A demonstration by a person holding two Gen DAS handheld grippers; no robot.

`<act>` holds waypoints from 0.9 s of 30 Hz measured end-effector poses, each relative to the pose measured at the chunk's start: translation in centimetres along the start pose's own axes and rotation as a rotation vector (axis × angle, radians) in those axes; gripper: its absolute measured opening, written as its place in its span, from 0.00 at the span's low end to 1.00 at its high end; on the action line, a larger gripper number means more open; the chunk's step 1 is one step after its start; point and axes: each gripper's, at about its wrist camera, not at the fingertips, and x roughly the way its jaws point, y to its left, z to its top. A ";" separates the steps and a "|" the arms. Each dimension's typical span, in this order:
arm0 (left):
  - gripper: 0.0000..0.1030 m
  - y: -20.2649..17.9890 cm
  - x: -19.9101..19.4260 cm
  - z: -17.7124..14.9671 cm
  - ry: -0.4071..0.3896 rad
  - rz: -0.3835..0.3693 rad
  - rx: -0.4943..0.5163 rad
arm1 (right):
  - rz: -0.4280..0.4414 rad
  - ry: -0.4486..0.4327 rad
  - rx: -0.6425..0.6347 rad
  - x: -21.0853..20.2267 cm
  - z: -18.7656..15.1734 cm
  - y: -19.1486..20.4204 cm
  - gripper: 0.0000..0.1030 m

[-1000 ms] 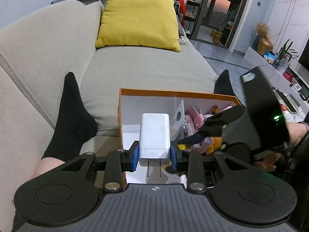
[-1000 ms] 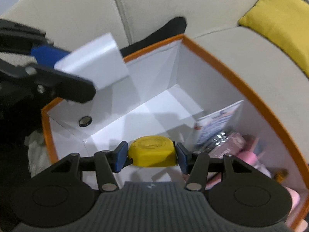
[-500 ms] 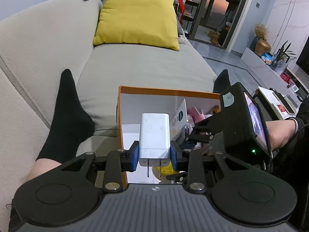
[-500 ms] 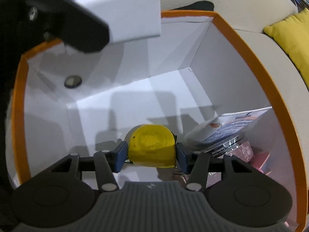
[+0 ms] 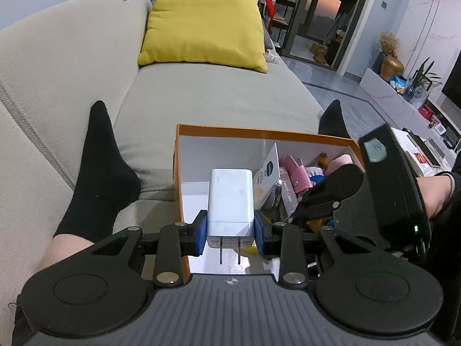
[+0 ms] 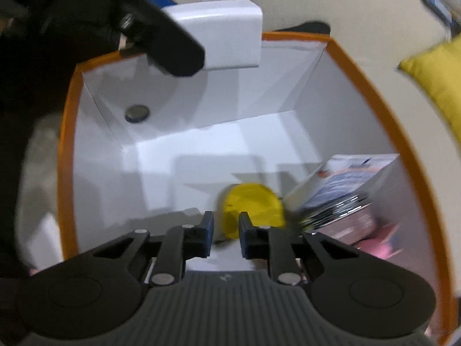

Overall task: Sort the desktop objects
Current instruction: 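Carry the tape measure with the right gripper into the orange box and release it, then lower the white charger plug into the orange box and open the left gripper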

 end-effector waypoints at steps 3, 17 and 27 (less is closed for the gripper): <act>0.36 -0.1 0.6 0.2 0.015 -0.013 0.004 | 0.077 0.026 0.051 0.6 0.5 -0.5 0.15; 0.36 -0.2 2.3 0.7 0.054 -0.037 0.017 | 0.056 0.052 0.196 1.4 0.3 -2.4 0.06; 0.35 -1.4 5.4 2.0 0.139 0.026 0.030 | 0.042 -0.019 0.245 -1.1 0.2 -3.2 0.10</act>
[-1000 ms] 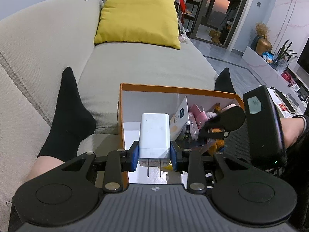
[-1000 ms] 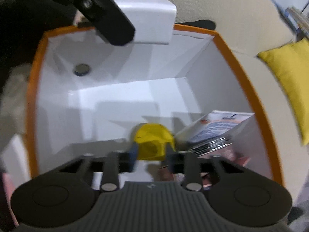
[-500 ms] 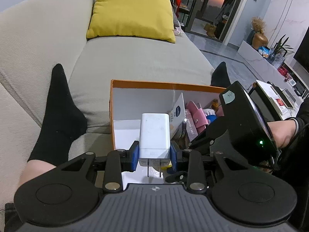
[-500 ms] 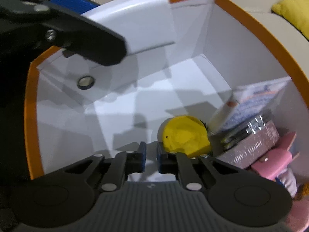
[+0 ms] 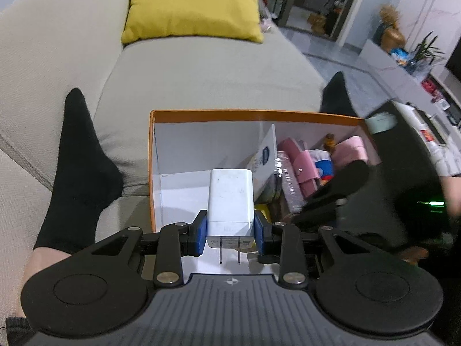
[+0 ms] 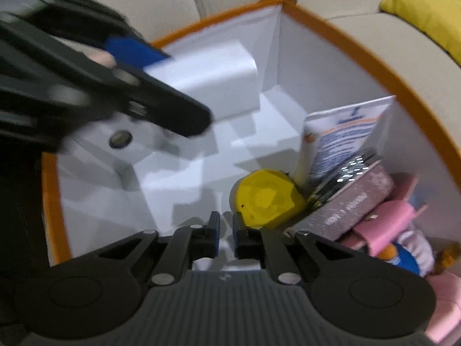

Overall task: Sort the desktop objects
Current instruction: 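Lower the white charger plug into the orange box and open the left gripper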

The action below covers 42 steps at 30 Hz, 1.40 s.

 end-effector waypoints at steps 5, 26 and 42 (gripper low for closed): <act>0.35 -0.9 2.2 1.4 0.037 0.049 0.000 | -0.002 -0.061 0.030 -2.5 -0.7 0.1 0.12; 0.36 -3.0 8.6 4.8 0.249 0.153 0.348 | -0.026 -0.137 0.055 -2.6 -3.4 -1.5 0.12; 0.36 -1.5 8.3 6.5 0.187 0.089 0.160 | -0.048 -0.132 0.056 -2.1 -3.5 -1.4 0.12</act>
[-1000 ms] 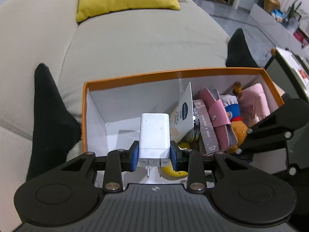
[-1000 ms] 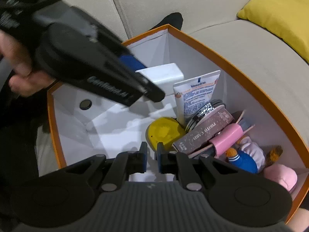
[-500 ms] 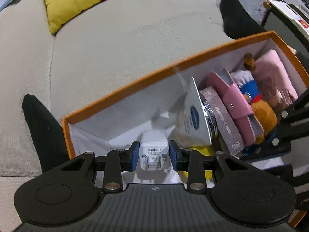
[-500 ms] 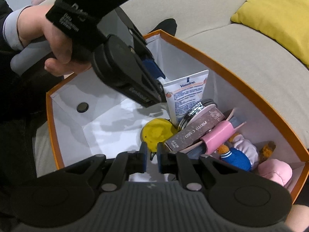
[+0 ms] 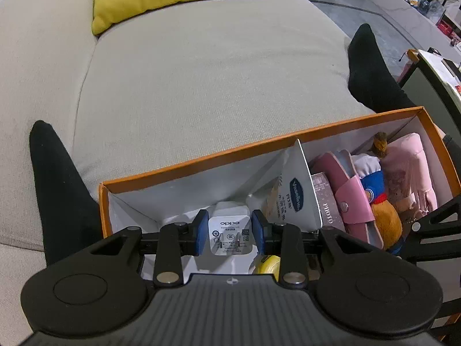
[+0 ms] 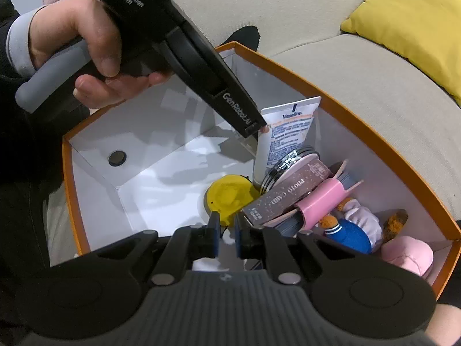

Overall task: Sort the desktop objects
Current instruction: 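Lower the white charger plug into the orange box and open the left gripper, then lift both open grippers out of the orange box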

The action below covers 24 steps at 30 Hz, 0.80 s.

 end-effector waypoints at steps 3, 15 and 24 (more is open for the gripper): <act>0.36 0.2 -0.8 -0.3 -0.030 -0.012 -0.001 | 0.000 0.002 -0.002 0.0 0.0 0.0 0.12; 0.28 -1.6 -2.1 -2.2 -0.023 -0.012 0.202 | -0.013 0.006 -0.004 0.0 -0.1 0.2 0.12; 0.21 -2.9 0.3 -2.2 -0.034 0.027 0.324 | -0.021 0.007 -0.014 0.3 0.1 0.6 0.12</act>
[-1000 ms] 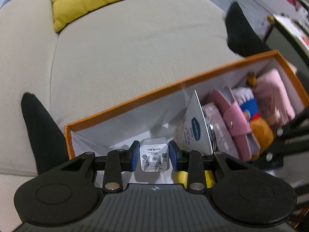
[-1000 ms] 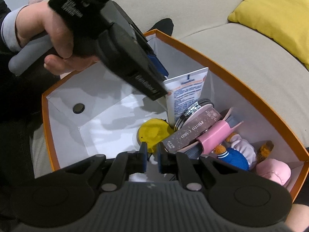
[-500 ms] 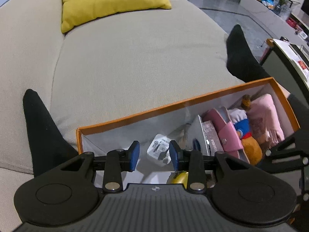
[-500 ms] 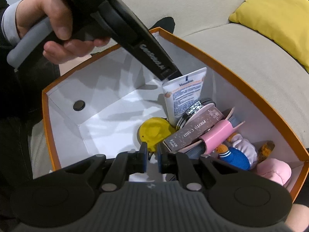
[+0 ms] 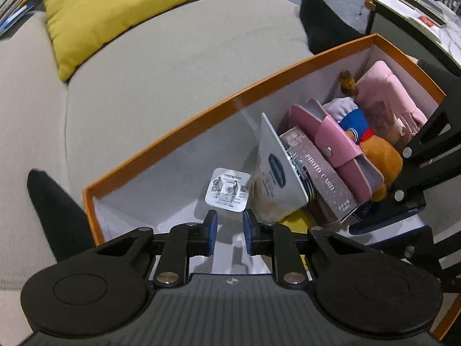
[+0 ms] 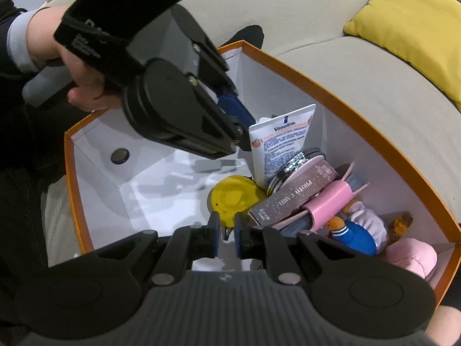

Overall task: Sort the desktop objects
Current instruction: 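Lift both open grippers out of the orange box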

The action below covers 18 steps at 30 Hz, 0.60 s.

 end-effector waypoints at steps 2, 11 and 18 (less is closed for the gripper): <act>0.21 -0.1 0.0 0.2 -0.019 -0.005 0.017 | -0.005 0.002 0.003 0.2 0.0 -0.1 0.12; 0.21 -0.3 0.3 -0.3 -0.036 -0.020 0.042 | -0.024 0.007 0.022 0.8 0.0 0.3 0.12; 0.21 -0.7 0.2 -0.9 -0.046 -0.041 0.070 | -0.039 0.004 0.016 0.6 0.1 0.6 0.12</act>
